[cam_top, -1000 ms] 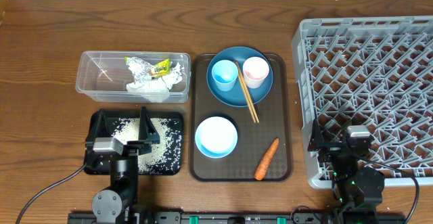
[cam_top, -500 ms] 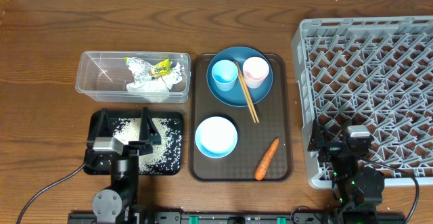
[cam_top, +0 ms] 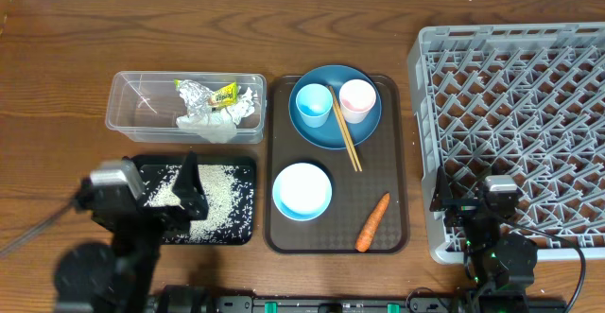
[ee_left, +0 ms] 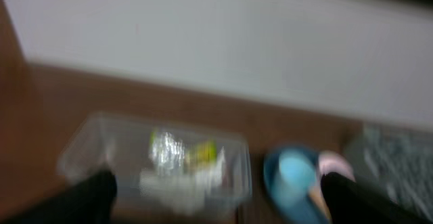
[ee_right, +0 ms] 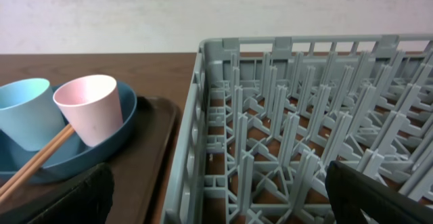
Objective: Sort waste into correct bins and load items into the dishwasher rack
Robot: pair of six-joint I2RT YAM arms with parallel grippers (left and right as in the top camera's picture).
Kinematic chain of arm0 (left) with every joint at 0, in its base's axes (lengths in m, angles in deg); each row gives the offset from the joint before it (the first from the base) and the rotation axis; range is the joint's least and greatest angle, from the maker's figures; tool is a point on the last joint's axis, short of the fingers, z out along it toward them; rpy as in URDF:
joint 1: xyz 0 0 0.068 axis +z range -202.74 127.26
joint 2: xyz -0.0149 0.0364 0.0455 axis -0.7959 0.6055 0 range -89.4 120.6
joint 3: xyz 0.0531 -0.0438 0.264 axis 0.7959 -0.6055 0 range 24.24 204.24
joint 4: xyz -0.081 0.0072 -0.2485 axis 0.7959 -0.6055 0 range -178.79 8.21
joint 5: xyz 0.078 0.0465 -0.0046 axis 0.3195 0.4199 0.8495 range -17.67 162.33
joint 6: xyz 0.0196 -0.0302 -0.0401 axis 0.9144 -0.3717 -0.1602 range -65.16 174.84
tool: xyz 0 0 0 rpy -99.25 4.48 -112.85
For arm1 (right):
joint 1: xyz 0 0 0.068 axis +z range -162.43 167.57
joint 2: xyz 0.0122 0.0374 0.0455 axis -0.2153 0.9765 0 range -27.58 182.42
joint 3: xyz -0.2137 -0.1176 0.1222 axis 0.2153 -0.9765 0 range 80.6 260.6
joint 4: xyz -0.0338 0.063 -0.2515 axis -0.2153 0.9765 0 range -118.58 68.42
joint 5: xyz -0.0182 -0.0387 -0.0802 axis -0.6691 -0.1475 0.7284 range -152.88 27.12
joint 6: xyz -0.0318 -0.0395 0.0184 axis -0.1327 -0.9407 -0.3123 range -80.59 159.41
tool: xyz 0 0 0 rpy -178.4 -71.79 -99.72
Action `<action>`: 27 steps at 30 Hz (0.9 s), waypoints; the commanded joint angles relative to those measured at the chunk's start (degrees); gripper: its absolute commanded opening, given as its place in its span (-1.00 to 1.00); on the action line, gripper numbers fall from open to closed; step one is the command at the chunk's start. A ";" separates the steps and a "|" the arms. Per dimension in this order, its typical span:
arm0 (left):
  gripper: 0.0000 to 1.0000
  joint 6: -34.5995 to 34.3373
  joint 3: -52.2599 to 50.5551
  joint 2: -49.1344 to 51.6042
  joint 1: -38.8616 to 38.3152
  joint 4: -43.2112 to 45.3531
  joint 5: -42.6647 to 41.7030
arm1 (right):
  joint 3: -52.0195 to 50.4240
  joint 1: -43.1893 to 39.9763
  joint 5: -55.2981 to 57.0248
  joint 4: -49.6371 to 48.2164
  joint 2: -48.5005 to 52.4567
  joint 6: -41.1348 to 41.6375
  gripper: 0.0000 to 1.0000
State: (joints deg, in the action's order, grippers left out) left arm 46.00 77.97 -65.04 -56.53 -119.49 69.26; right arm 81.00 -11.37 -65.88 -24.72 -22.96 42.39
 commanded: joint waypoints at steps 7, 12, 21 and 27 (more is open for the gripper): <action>0.98 3.21 40.74 28.09 0.20 -25.94 -0.37 | -0.09 -0.07 -0.04 0.22 -0.15 -0.26 0.99; 0.90 3.17 44.50 30.99 0.20 -27.15 -0.42 | -0.09 -0.07 -0.04 0.22 -0.15 -0.26 0.98; 0.13 -2.64 38.73 34.25 0.20 -31.74 -0.35 | -0.09 -0.07 -0.04 0.22 -0.15 -0.26 0.99; 0.23 -2.89 38.29 43.41 0.20 -29.94 -0.37 | -0.09 -0.07 -0.04 0.22 -0.15 -0.26 0.98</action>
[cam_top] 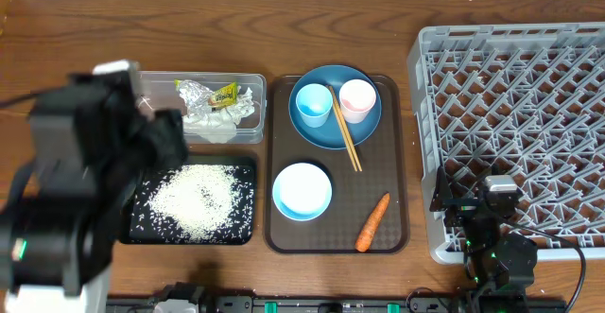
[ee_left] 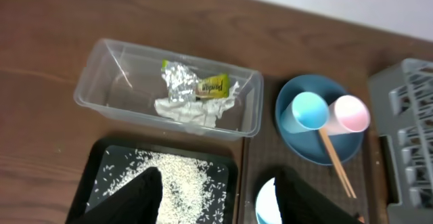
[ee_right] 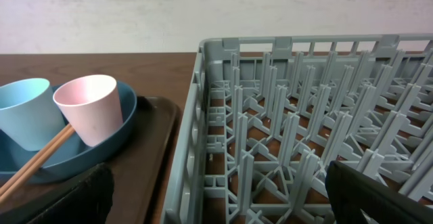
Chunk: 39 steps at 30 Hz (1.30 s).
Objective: Sort waste into correct bins and load items into the dishwasher rack
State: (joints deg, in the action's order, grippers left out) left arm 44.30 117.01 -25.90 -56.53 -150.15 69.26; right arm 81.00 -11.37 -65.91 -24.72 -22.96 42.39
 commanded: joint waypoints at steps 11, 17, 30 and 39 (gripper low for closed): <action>0.36 -1.18 -0.52 13.77 0.31 1.79 -0.39 | -0.09 -0.07 -0.02 0.22 -0.15 -0.26 0.99; 0.36 -1.20 -0.48 9.97 0.31 1.31 -1.20 | -0.09 -0.07 -0.02 0.22 -0.15 -0.26 0.98; 0.37 -4.63 -0.57 10.21 0.31 1.92 0.28 | -0.09 -0.07 -0.02 0.22 -0.15 -0.26 0.98; 0.48 -6.32 -0.57 22.38 0.31 6.19 0.28 | -0.09 -0.07 -0.02 0.22 -0.15 -0.26 0.99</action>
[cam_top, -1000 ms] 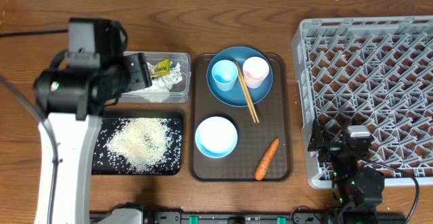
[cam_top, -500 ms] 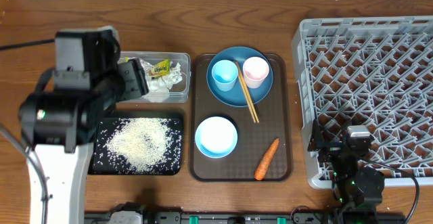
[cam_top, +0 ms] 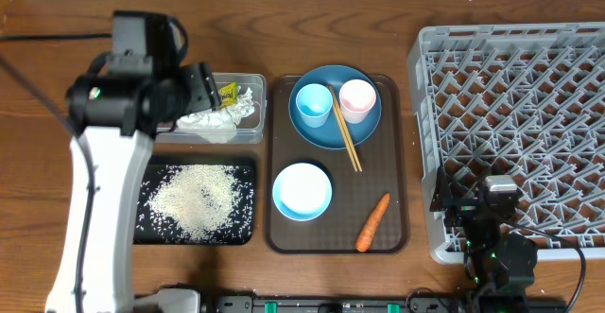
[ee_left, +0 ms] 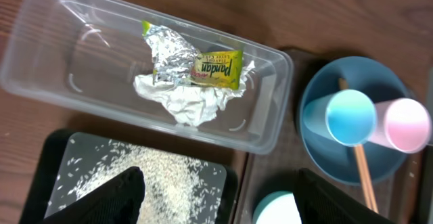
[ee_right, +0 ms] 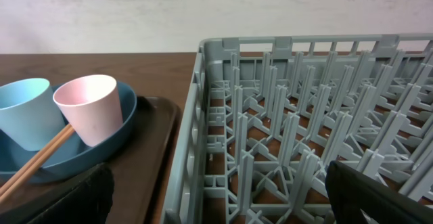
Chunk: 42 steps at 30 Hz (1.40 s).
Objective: Sort waste into correct bins and load items into the dishwasher rack
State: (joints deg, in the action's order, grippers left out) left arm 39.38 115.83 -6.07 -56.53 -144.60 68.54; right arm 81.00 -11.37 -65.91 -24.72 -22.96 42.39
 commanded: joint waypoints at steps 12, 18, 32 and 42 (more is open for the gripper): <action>0.49 -4.74 0.61 7.32 6.23 2.80 -3.85 | -0.09 -0.07 -5.46 -2.58 -0.15 1.29 0.98; 0.50 -4.76 0.63 6.36 8.20 1.20 -6.32 | 4.39 -0.07 -12.26 -3.21 -0.13 1.25 0.99; 0.57 -1.99 0.63 -3.80 8.28 -1.60 -6.08 | 42.34 -0.07 -15.06 31.10 21.22 1.20 0.99; 0.57 -2.43 0.61 -5.86 6.34 -2.05 -15.78 | 73.61 -0.02 -22.18 53.02 46.93 1.25 0.98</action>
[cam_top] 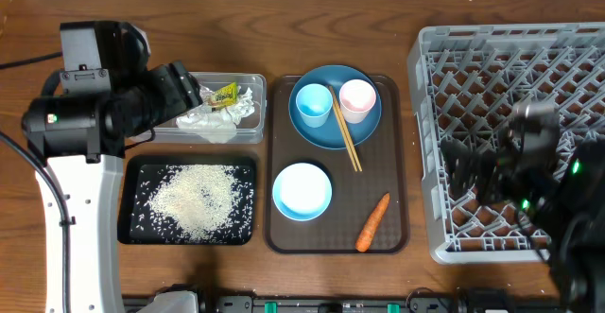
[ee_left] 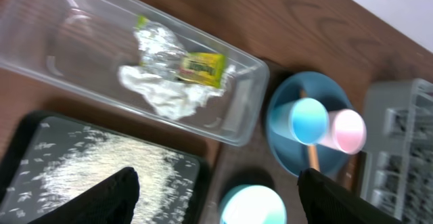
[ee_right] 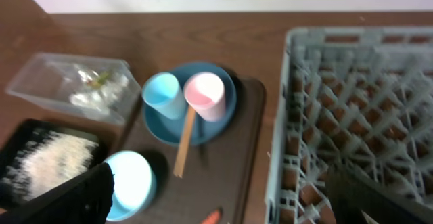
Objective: Sort waste into correct bins and load items into the dishwasher rack
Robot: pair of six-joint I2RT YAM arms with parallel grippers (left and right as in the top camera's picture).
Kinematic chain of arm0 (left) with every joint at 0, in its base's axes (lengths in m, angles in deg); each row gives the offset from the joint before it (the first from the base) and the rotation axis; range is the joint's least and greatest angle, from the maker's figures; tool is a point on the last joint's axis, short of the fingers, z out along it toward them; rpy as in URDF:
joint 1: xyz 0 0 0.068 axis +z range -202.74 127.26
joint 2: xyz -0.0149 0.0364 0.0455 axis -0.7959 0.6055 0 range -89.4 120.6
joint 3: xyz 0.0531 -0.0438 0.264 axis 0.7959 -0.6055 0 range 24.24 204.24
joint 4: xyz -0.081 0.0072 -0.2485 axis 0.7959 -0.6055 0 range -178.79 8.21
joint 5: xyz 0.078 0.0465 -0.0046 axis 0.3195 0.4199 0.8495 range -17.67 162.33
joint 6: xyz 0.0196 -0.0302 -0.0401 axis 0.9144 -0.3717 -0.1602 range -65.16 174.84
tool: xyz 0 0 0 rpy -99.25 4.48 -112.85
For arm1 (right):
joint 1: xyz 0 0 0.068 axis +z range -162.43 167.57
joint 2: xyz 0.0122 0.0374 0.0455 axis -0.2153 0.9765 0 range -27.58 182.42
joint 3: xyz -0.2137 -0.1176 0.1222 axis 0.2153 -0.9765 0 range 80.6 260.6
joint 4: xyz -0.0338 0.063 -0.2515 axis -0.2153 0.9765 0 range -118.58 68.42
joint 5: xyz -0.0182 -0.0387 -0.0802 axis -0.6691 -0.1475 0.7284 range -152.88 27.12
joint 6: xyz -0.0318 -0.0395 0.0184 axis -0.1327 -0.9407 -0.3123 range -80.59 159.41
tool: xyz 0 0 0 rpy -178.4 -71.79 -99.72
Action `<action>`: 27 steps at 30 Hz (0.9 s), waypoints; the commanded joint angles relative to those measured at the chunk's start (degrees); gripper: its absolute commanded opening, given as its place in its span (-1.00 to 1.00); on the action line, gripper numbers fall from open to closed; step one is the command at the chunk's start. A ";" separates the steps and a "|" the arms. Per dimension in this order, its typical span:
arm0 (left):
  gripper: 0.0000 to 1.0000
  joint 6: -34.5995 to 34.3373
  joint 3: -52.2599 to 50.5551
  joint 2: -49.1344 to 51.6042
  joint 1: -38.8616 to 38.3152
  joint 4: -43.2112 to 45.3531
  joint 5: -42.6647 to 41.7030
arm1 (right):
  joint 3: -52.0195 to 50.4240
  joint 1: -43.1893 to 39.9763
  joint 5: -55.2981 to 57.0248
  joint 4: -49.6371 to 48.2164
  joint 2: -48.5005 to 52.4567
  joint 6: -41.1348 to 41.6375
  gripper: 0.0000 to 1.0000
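Observation:
A brown tray [cam_top: 378, 171] carries a blue plate [cam_top: 321, 141] with a blue cup [cam_top: 313, 105], a pink cup [cam_top: 357, 98] and chopsticks [cam_top: 345, 133]. In front of the plate sit a pale blue bowl [cam_top: 302, 190] and a carrot [cam_top: 372, 222]. The grey dishwasher rack [cam_top: 510, 67] stands on the right. My left gripper [ee_left: 216, 207] hangs open and high over the clear bin [cam_top: 262, 105], holding nothing. My right gripper [ee_right: 216, 207] is open over the rack's left part, looking down on the tray; the carrot [ee_right: 211, 217] shows at the bottom edge.
The clear bin holds crumpled foil, a yellow wrapper [cam_top: 225, 94] and tissue. A black tray [cam_top: 241, 228] scattered with rice [cam_top: 194, 199] lies in front of it. The left arm's body covers the clear bin's left end.
My right arm, low at the rack's front left corner before, is now raised over the rack's left part and looks down on the tray. The left arm has shifted slightly left.
My left arm was low at the front left over the rice tray, then raised above both bins, then over the clear bin, where it stays, open. The right arm stayed still by the rack's front corner until now. No item has moved.

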State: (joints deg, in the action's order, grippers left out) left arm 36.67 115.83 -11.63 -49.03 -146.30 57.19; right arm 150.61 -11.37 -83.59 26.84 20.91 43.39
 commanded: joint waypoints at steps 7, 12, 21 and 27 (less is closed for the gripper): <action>0.35 0.28 0.61 -0.31 -8.48 2.84 -4.33 | 5.84 -0.02 -6.32 1.25 5.16 -0.37 0.99; 0.11 -0.57 0.61 0.92 -15.52 6.19 -1.95 | 5.84 -0.02 -0.83 1.18 5.16 0.28 0.79; 0.09 -5.14 0.61 9.51 -25.88 16.76 4.52 | 5.81 -0.02 5.92 2.91 6.23 1.36 0.71; 0.08 -7.28 0.61 18.84 -29.05 22.23 7.15 | 5.81 -0.02 7.41 4.17 9.31 1.07 0.72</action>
State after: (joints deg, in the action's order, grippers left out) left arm 31.18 115.85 3.74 -77.14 -125.02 61.26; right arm 155.44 -11.37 -77.95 30.79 28.84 43.98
